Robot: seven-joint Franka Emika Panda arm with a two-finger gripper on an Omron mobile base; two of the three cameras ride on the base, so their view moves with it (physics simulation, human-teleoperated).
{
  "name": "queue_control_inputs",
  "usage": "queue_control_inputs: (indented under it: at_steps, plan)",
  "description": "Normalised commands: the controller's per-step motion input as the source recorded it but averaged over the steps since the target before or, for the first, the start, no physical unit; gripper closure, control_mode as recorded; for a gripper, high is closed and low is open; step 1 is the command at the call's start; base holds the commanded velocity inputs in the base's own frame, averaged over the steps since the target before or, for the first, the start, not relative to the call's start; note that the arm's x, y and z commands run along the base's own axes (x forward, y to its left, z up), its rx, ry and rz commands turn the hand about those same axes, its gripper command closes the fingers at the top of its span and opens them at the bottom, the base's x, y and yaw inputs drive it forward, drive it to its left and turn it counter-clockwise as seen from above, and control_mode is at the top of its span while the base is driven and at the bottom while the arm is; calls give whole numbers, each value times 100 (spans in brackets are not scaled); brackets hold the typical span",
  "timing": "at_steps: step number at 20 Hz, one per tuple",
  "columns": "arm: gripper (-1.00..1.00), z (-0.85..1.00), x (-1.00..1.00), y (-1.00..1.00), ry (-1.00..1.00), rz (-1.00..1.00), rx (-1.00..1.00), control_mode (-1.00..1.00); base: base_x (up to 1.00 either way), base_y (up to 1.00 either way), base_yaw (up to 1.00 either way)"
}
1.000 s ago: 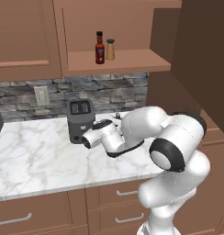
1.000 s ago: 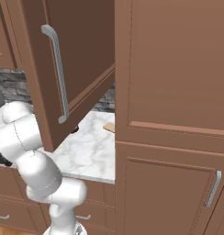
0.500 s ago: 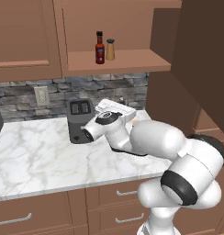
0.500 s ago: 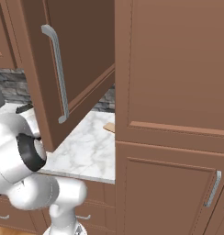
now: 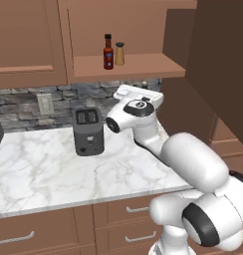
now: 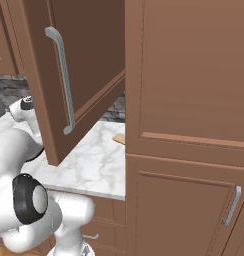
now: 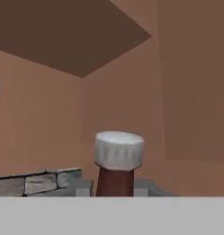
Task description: There are various items on the counter. Only move the condiments/shakers into the cabinet.
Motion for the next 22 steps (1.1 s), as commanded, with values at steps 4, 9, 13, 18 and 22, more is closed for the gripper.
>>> queue_control_inputs:
  at_steps: [4,9,13,18,22]
  plan:
    - [100,100,0,-24,7,18,3,-100,0,0,0]
    - [100,98,5,-19,17,21,7,-100,0,0,0]
    - [100,57,38,0,36,32,13,-100,0,0,0]
    - [100,1,11,8,14,16,4,-100,0,0,0]
    - [100,-19,6,95,0,0,-5,-100,0,0,0]
